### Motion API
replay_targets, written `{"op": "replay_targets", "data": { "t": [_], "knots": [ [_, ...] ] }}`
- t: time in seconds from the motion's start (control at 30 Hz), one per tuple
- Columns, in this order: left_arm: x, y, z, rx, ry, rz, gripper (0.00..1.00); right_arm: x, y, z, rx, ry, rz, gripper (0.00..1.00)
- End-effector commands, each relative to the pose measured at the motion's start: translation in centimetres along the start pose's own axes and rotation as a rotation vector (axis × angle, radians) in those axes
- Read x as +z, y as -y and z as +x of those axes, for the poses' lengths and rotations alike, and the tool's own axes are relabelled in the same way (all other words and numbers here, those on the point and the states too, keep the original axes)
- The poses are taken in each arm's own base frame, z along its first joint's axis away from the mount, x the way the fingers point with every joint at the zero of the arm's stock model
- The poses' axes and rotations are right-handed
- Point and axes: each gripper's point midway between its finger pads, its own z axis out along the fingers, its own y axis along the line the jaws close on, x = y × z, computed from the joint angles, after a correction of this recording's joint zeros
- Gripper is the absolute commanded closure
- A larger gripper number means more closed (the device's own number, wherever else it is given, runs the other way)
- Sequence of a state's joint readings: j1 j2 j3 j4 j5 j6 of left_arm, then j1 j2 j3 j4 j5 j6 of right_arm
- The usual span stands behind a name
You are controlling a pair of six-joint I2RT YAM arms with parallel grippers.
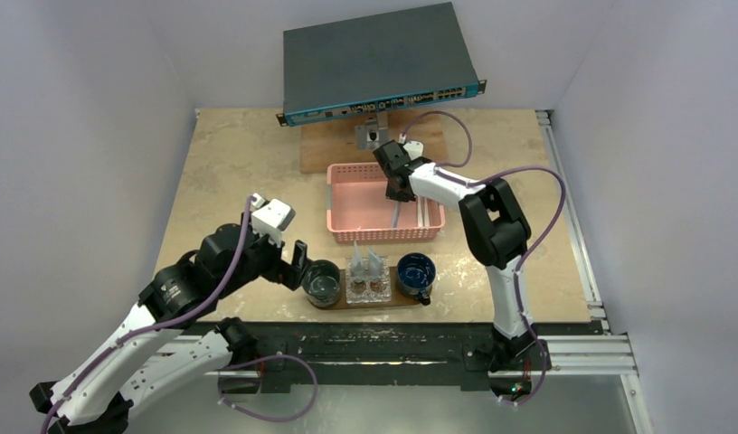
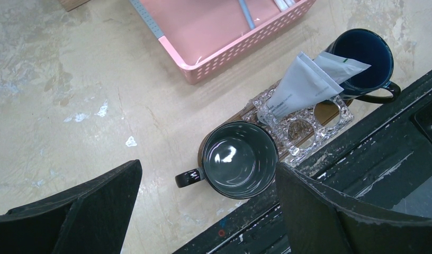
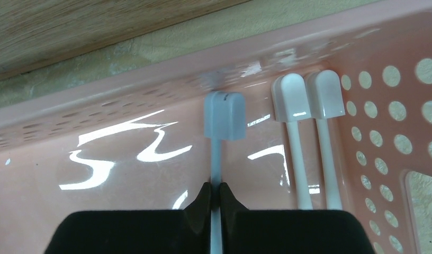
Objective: Prepare toiletry sets of a toothbrush and toothpaste on the tray
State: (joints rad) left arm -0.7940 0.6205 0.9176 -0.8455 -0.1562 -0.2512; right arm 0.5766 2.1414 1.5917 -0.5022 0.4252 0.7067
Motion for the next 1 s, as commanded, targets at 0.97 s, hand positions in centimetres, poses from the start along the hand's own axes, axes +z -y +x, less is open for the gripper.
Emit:
{"op": "replay_targets", "data": {
  "t": [0.97],
  "knots": [
    [-0.1,0.6,-1.4,-0.023,0.036,0.022,0.04,-17.5,4.5,-8.4,0.115,0.414,-0.287,1.00]
  ]
}}
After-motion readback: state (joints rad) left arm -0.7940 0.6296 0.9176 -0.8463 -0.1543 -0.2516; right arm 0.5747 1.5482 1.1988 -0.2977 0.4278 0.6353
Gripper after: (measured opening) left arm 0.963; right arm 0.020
